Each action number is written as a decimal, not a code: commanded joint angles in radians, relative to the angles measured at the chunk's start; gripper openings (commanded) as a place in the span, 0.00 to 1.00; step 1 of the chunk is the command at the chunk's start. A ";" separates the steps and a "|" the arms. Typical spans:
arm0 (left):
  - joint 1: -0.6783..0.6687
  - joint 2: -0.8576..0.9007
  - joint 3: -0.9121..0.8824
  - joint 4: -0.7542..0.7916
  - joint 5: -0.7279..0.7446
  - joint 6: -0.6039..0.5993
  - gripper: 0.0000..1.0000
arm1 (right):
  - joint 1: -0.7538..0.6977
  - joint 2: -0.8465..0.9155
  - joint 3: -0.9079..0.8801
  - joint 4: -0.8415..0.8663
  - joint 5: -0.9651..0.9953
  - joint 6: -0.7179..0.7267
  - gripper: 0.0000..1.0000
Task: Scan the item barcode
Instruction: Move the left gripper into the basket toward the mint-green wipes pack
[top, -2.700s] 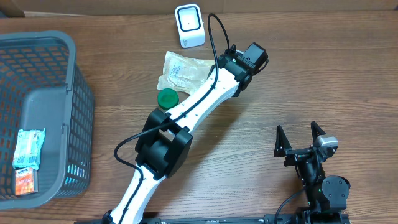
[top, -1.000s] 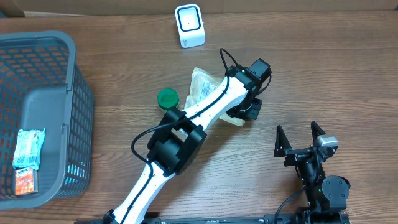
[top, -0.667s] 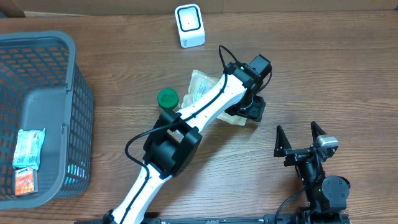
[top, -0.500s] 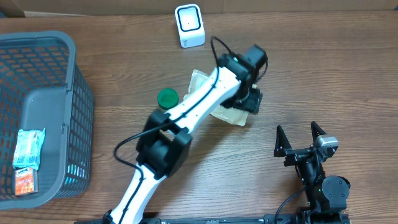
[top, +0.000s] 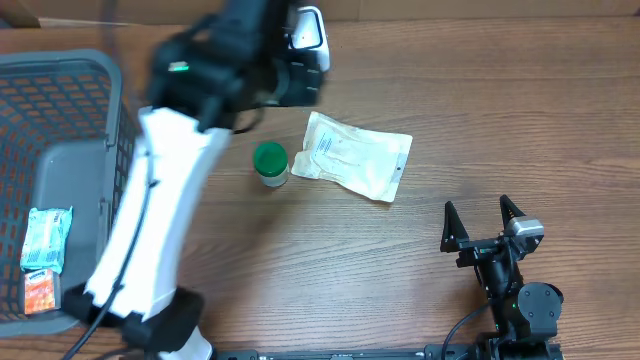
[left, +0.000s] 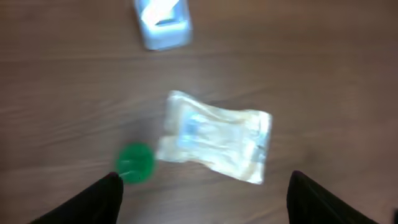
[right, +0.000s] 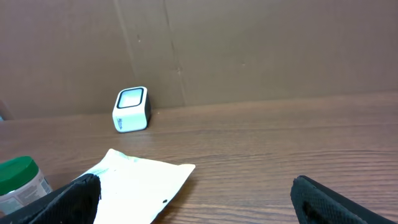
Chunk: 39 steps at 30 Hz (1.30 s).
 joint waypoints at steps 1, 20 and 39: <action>0.113 -0.149 0.016 -0.049 -0.125 -0.011 0.70 | -0.006 -0.007 -0.011 0.005 0.011 0.000 1.00; 0.960 -0.280 -0.323 -0.129 -0.242 0.003 0.77 | -0.006 -0.007 -0.011 0.005 0.011 0.000 1.00; 1.110 -0.280 -1.078 0.485 -0.100 0.456 0.75 | -0.006 -0.007 -0.011 0.005 0.011 0.000 1.00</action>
